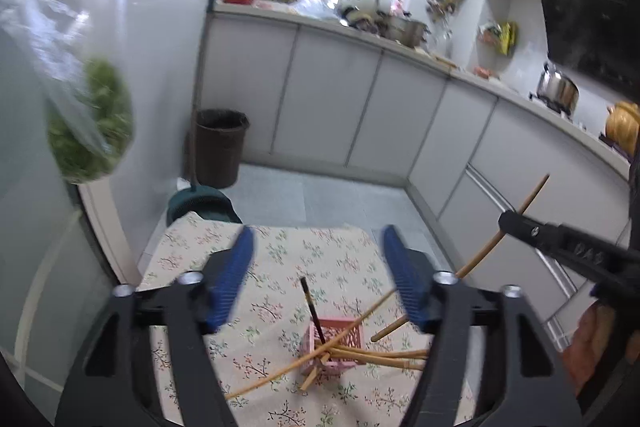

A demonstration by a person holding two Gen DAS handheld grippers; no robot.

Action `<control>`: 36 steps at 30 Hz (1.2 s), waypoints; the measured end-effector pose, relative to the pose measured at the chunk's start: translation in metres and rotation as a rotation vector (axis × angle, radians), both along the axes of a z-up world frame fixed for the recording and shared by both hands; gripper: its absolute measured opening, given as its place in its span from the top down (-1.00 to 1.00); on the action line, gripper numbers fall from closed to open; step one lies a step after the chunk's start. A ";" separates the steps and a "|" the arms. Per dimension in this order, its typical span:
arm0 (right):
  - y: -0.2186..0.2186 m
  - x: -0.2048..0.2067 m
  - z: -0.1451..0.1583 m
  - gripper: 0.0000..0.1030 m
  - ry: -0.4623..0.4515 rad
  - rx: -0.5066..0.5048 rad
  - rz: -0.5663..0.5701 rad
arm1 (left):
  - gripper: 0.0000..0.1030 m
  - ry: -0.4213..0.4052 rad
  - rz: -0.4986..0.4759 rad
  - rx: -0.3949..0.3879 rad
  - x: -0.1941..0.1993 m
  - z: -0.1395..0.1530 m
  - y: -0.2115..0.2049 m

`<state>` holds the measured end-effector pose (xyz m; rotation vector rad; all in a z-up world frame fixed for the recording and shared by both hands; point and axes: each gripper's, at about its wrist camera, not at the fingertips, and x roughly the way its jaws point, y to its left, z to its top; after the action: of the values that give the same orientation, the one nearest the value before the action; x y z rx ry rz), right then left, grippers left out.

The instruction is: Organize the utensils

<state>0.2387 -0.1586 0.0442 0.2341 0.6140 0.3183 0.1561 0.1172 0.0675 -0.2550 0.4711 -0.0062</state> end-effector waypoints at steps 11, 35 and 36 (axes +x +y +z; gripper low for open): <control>0.017 0.014 -0.011 0.87 -0.024 -0.044 -0.014 | -0.52 0.075 0.044 0.000 0.003 -0.005 0.025; 0.027 0.028 -0.044 0.19 0.002 -0.020 0.019 | -0.61 0.810 -0.141 0.168 0.107 -0.219 0.043; 0.024 0.025 -0.041 0.15 -0.006 -0.012 0.019 | -0.61 0.808 -0.165 0.181 0.109 -0.225 0.037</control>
<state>0.2640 -0.1350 0.0034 0.2153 0.6120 0.3335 0.2653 0.1542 -0.1572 -0.0270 1.2894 -0.0217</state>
